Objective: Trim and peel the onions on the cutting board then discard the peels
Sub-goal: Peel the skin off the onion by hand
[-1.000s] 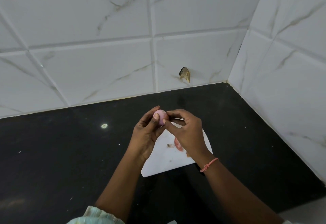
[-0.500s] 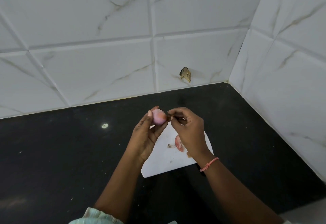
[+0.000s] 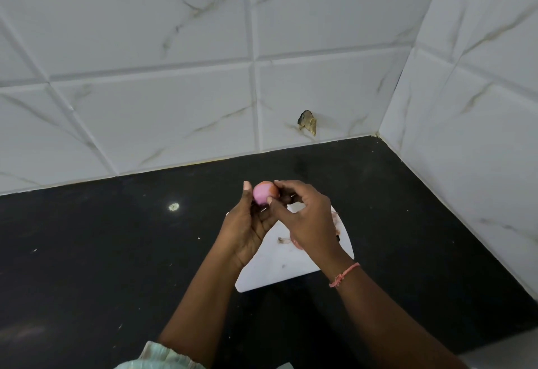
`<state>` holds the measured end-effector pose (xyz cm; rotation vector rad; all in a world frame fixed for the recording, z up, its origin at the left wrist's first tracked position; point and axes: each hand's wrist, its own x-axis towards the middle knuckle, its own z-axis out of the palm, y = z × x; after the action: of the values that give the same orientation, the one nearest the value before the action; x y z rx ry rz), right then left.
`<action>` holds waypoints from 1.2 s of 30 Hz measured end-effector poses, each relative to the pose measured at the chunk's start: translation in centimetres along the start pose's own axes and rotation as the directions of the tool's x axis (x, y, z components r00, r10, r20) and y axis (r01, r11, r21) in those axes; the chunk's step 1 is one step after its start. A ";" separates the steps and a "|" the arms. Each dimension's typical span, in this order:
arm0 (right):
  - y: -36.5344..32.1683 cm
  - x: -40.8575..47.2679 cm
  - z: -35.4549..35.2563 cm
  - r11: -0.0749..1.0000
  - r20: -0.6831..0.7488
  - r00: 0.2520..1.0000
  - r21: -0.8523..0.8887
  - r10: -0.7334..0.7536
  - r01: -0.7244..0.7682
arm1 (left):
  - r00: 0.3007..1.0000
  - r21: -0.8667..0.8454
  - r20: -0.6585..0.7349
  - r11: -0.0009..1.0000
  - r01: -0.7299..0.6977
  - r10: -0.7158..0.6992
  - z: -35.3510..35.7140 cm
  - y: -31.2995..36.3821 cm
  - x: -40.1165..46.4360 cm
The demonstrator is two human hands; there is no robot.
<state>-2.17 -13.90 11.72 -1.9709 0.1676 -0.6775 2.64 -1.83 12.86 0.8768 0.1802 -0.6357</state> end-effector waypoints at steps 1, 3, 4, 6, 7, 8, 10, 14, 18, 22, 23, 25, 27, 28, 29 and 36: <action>-0.1 0.0 -0.1 1.000 0.003 1.000 -0.006 0.005 -0.005 | 1.000 -0.002 -0.002 1.000 0.000 0.000 0.0 0.0 0.0; -0.3 0.2 -0.3 1.000 -0.008 1.000 -0.002 0.014 -0.014 | 1.000 -0.015 -0.001 1.000 0.007 -0.007 0.0 0.0 -0.1; -0.3 0.2 -0.4 1.000 -0.013 1.000 0.002 0.017 -0.017 | 1.000 -0.022 -0.006 1.000 0.014 -0.014 0.0 0.0 -0.1; -0.4 0.3 -0.5 1.000 -0.007 1.000 -0.003 0.025 -0.025 | 1.000 -0.031 -0.015 0.999 0.022 -0.023 -0.1 0.1 0.0; -0.5 0.3 -0.6 0.999 -0.002 1.000 -0.007 0.031 -0.031 | 1.000 -0.032 -0.017 0.999 0.025 -0.026 -0.1 0.1 0.0; -0.6 0.3 -0.6 0.999 0.000 0.999 -0.010 0.038 -0.038 | 0.999 -0.031 -0.019 0.999 0.029 -0.030 -0.2 0.1 0.1; -0.7 0.3 -0.6 0.999 -0.008 0.999 -0.006 0.042 -0.042 | 0.999 -0.032 -0.025 0.999 0.043 -0.044 -0.2 0.1 0.1; -1.2 0.3 -0.5 0.994 0.002 0.997 0.076 0.080 -0.080 | 1.000 0.038 -0.012 0.999 -0.005 0.006 -0.4 -0.1 0.4; -0.9 0.2 -0.1 0.996 -0.010 0.996 0.027 0.091 -0.090 | 0.999 0.052 0.006 0.998 -0.047 0.046 -0.7 -0.4 0.7; -0.9 0.2 -0.4 0.996 -0.014 0.997 0.043 0.080 -0.079 | 0.998 0.070 0.016 0.996 -0.061 0.060 -0.7 -0.5 0.7; -1.0 0.3 -0.5 0.995 -0.010 0.996 0.056 0.083 -0.083 | 0.998 0.071 0.009 0.995 -0.064 0.064 -0.7 -0.5 0.7; -1.3 0.2 -0.6 0.992 -0.010 0.996 0.091 0.092 -0.090 | 0.998 0.058 -0.003 0.996 -0.065 0.065 -0.7 -0.5 0.7; -1.6 0.2 -0.6 0.988 -0.010 0.995 0.121 0.097 -0.095 | 0.998 0.045 -0.011 0.997 -0.062 0.063 -0.7 -0.5 0.8; -1.7 0.2 -0.7 0.987 -0.009 0.995 0.129 0.095 -0.093 | 0.998 0.045 -0.015 0.997 -0.060 0.060 -0.7 -0.5 0.8; -1.7 0.2 -0.7 0.987 -0.005 0.996 0.132 0.091 -0.089 | 0.998 0.041 -0.015 0.998 -0.057 0.058 -0.7 -0.5 0.7; -0.2 0.5 -0.5 0.997 -0.013 0.998 0.037 0.064 -0.064 | 1.000 -0.033 -0.021 0.999 -0.005 0.005 -0.4 -0.2 0.5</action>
<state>-2.12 -14.38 12.28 -1.9176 0.2243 -0.6485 2.97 -1.85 12.25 0.8517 0.2073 -0.6173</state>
